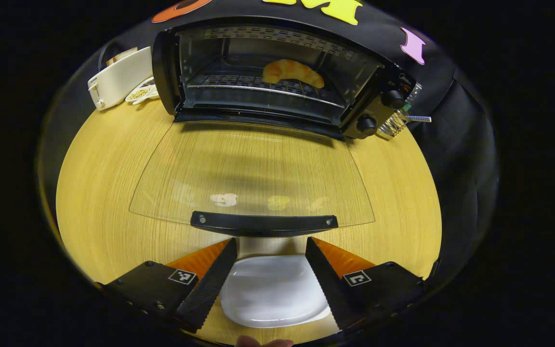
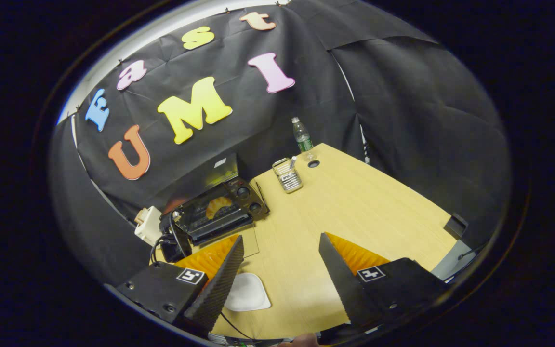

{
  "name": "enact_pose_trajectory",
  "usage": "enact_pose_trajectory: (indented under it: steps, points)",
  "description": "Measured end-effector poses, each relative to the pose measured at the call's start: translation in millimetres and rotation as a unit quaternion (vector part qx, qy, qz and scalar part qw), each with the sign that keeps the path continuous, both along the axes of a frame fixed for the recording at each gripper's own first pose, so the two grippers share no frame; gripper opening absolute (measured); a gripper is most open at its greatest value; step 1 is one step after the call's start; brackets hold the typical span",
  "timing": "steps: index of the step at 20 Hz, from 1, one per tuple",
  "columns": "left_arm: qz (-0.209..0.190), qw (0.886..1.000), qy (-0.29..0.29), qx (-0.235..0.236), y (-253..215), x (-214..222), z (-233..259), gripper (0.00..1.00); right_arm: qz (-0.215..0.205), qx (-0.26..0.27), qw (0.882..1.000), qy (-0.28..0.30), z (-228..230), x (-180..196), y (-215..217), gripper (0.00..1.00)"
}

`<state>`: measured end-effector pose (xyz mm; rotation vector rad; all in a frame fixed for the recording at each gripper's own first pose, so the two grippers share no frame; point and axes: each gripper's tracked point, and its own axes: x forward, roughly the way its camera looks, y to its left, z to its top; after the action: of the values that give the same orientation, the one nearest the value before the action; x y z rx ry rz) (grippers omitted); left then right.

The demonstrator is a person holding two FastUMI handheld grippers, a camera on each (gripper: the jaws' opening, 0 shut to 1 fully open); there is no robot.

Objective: Open the electric oven with the left hand, put the food in, and close the electric oven.

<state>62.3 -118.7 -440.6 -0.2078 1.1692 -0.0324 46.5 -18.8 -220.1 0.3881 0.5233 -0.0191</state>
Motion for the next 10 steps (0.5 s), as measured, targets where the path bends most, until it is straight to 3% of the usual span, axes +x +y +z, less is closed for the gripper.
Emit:
enact_pose_trajectory:
  steps: [1, 10]
  points:
    - [-0.001, 1.0, 0.007, 0.0, -2.3, -1.0, -3.2, 0.95, 0.002, -0.002, 1.0, -0.001, 1.0, 0.1, 0.1, 0.95]
    - [-0.016, 0.999, -0.026, 0.022, -0.8, 5.8, 1.0, 0.94, 0.005, -0.009, 1.0, 0.005, 1.0, -8.7, -3.1, 0.95]
